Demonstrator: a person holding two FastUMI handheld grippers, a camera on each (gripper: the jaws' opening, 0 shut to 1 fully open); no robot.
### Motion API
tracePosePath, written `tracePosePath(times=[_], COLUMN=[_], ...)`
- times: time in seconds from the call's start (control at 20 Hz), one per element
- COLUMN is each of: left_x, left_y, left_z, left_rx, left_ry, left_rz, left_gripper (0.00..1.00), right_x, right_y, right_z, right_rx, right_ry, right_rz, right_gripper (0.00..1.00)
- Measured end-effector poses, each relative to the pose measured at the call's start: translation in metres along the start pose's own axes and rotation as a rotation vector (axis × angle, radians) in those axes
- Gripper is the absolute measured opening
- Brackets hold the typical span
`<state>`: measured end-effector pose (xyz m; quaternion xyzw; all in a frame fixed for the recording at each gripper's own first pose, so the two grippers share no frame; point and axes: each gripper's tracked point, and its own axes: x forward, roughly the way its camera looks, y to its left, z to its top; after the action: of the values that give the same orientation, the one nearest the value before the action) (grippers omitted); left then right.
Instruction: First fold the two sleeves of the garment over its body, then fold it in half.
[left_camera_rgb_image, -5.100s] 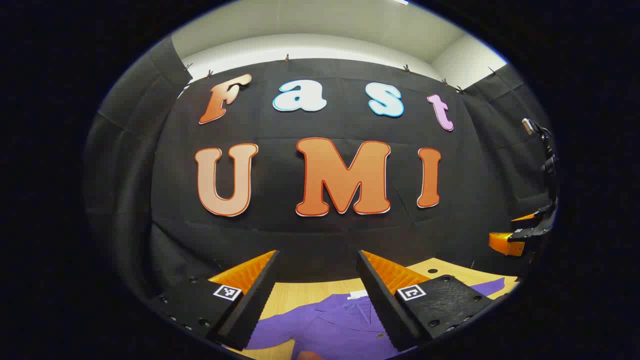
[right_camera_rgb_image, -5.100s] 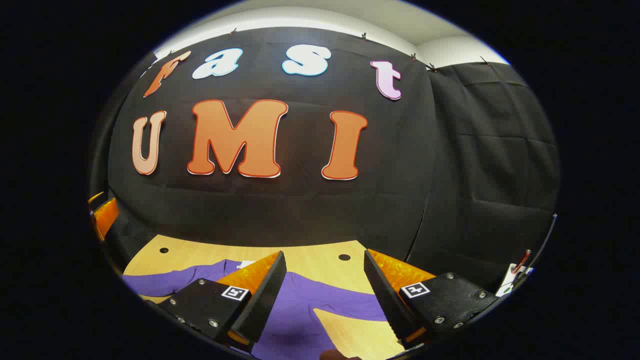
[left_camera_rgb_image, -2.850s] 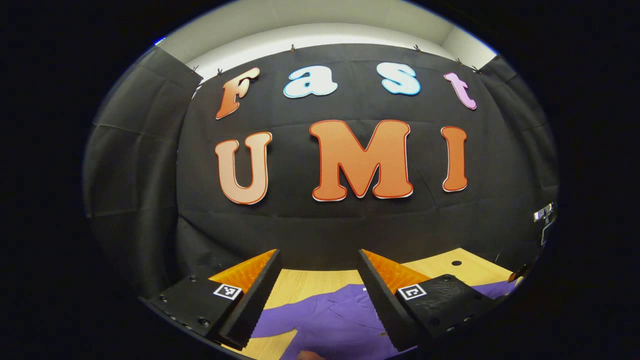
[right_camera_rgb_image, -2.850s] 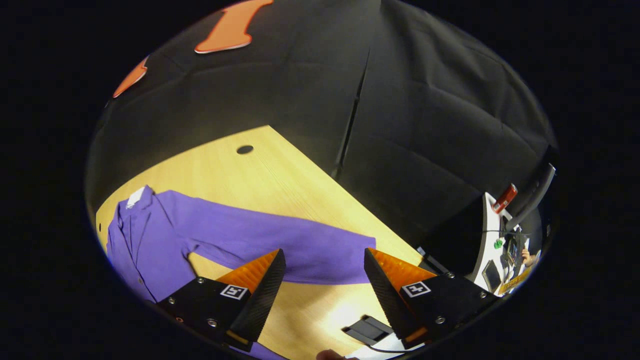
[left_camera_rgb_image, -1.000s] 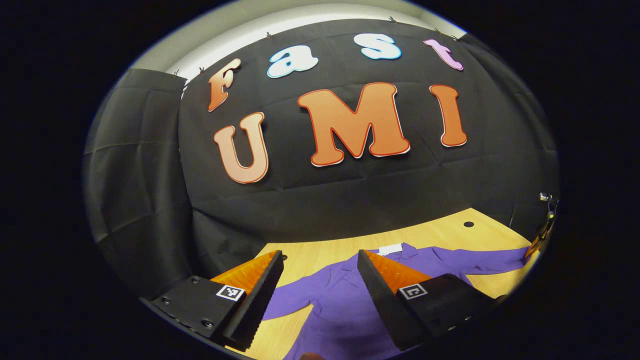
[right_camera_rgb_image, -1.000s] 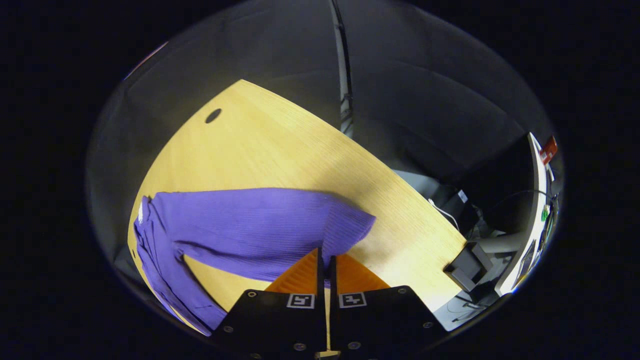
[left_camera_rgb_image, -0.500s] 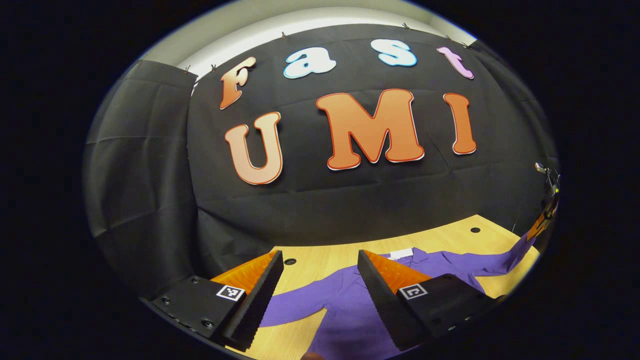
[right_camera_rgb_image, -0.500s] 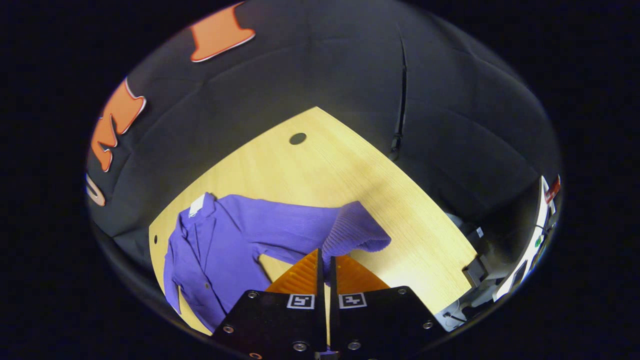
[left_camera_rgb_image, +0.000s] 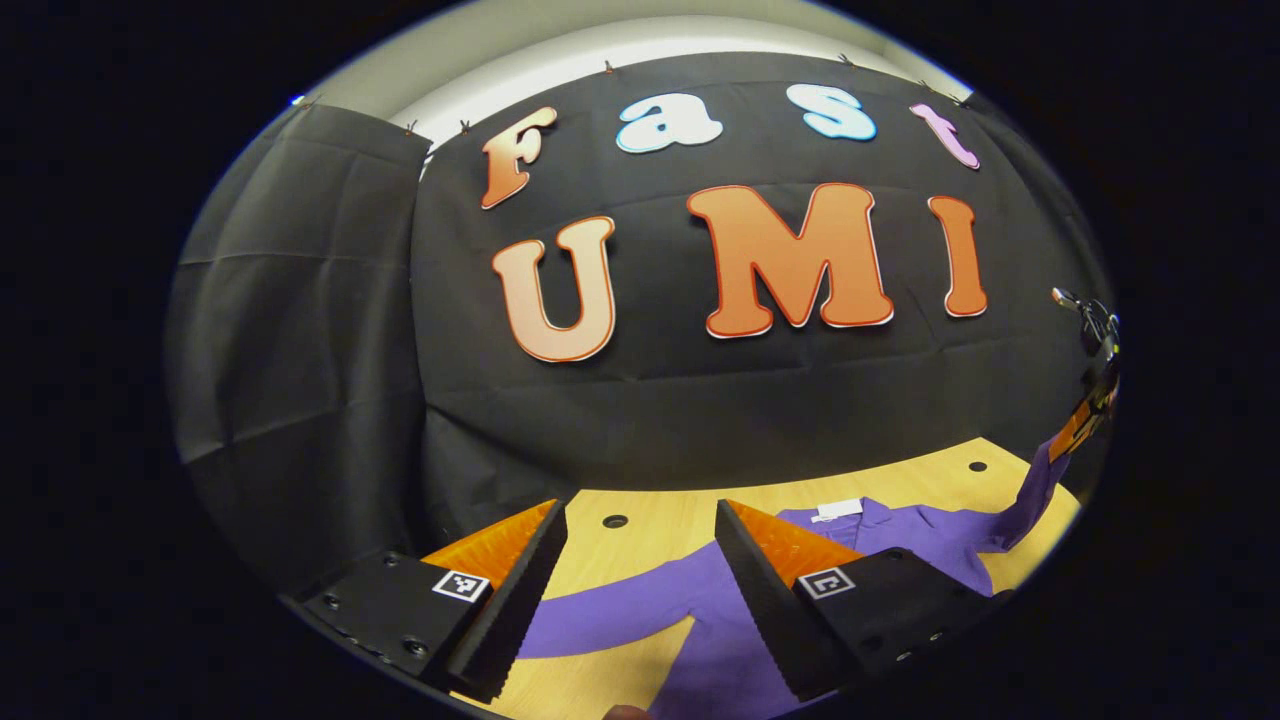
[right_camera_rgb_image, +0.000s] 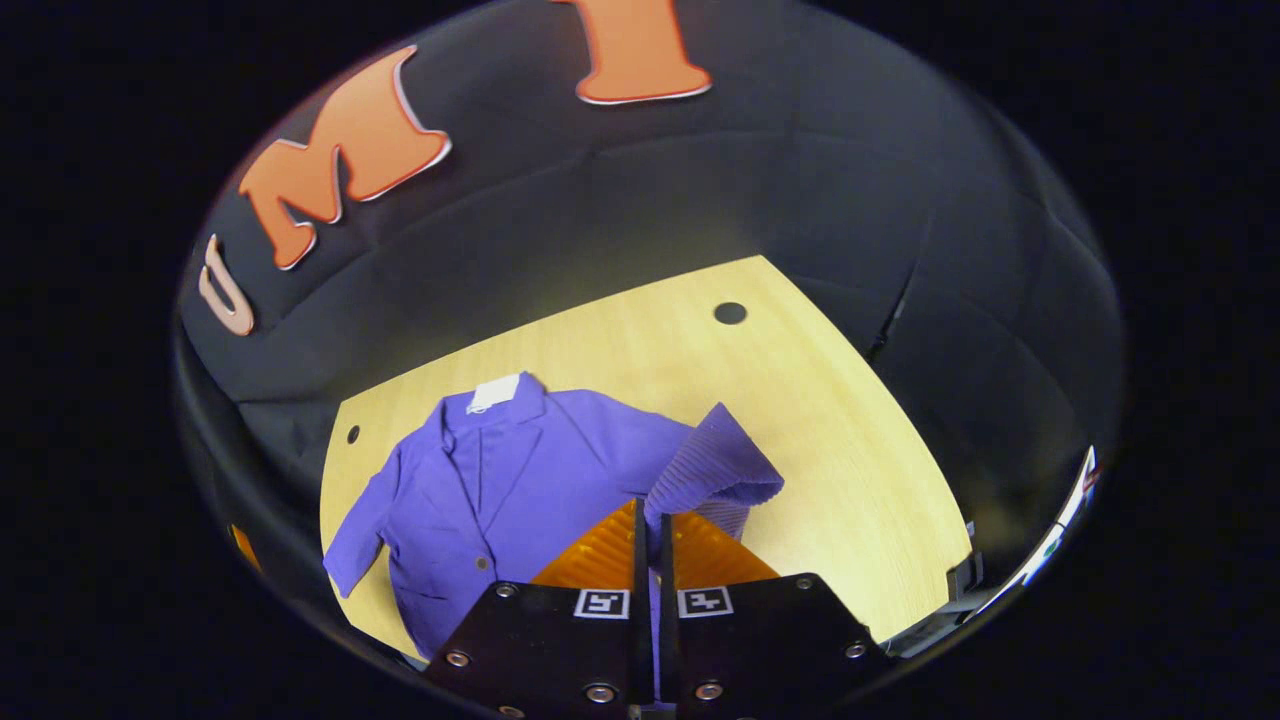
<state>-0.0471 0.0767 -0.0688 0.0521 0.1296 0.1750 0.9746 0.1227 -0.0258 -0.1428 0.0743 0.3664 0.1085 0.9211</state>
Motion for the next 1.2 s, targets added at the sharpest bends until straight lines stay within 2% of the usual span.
tracePosePath(times=[0.35, 0.55, 0.7, 0.75, 0.9, 1.05, 1.1, 1.15, 1.2], left_x=[-0.006, -0.013, -0.018, -0.019, -0.023, -0.022, -0.020, -0.017, -0.013], left_y=[0.060, 0.104, 0.135, 0.145, 0.171, 0.188, 0.192, 0.195, 0.196], left_z=[-0.016, -0.030, -0.043, -0.045, -0.059, -0.064, -0.067, -0.068, -0.072], left_rx=[-0.025, -0.043, -0.056, -0.061, -0.048, -0.042, -0.040, -0.038, -0.040], left_ry=[0.021, 0.037, 0.058, 0.065, 0.088, 0.102, 0.108, 0.115, 0.119], left_rz=[0.094, 0.166, 0.218, 0.232, 0.276, 0.300, 0.303, 0.308, 0.308], left_gripper=[0.98, 0.96, 0.98, 0.96, 0.96, 0.98, 0.99, 0.98, 0.98], right_x=[0.013, 0.028, 0.045, 0.049, 0.058, 0.064, 0.061, 0.056, 0.050], right_y=[0.114, 0.193, 0.243, 0.258, 0.291, 0.307, 0.318, 0.331, 0.341], right_z=[0.002, -0.004, -0.013, -0.018, -0.033, -0.048, -0.054, -0.058, -0.058], right_rx=[-0.175, -0.284, -0.365, -0.386, -0.421, -0.413, -0.392, -0.370, -0.349], right_ry=[0.001, 0.012, 0.025, 0.030, 0.052, 0.094, 0.109, 0.109, 0.095], right_rz=[0.101, 0.172, 0.192, 0.203, 0.230, 0.243, 0.276, 0.316, 0.349], right_gripper=[0.03, 0.03, 0.03, 0.03, 0.03, 0.03, 0.05, 0.00, 0.21])
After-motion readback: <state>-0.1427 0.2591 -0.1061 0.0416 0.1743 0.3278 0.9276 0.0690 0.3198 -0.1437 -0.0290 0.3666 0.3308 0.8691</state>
